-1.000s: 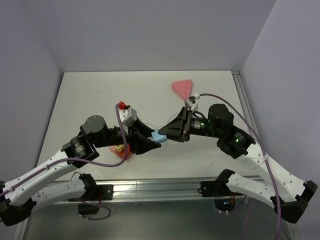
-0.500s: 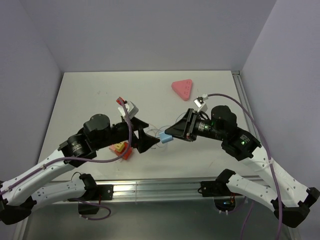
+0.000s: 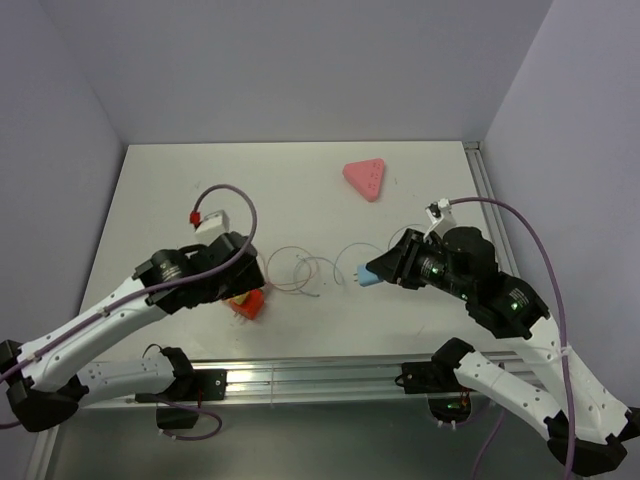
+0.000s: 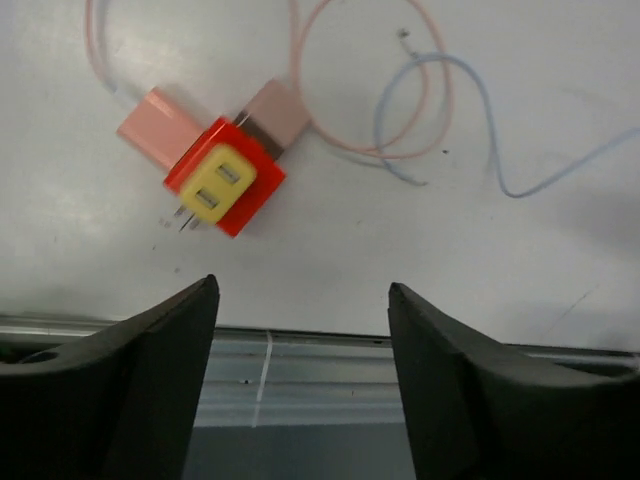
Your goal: Insert the plug
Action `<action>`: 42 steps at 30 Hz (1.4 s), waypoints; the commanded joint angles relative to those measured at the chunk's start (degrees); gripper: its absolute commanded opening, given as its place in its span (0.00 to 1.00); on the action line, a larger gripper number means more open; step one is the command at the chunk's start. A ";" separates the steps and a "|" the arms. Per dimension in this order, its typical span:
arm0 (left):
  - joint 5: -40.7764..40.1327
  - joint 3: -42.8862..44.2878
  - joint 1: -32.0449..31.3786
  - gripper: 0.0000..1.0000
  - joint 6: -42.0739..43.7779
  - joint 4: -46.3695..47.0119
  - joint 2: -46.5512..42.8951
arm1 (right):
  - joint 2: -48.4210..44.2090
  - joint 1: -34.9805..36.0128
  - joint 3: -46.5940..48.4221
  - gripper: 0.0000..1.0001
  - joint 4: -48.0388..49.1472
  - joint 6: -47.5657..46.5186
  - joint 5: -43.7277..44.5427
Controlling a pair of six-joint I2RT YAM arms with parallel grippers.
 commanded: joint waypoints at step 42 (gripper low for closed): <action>8.25 -7.59 11.74 0.99 33.27 12.06 23.62 | -8.11 -0.26 -2.33 0.00 -1.46 -3.90 0.34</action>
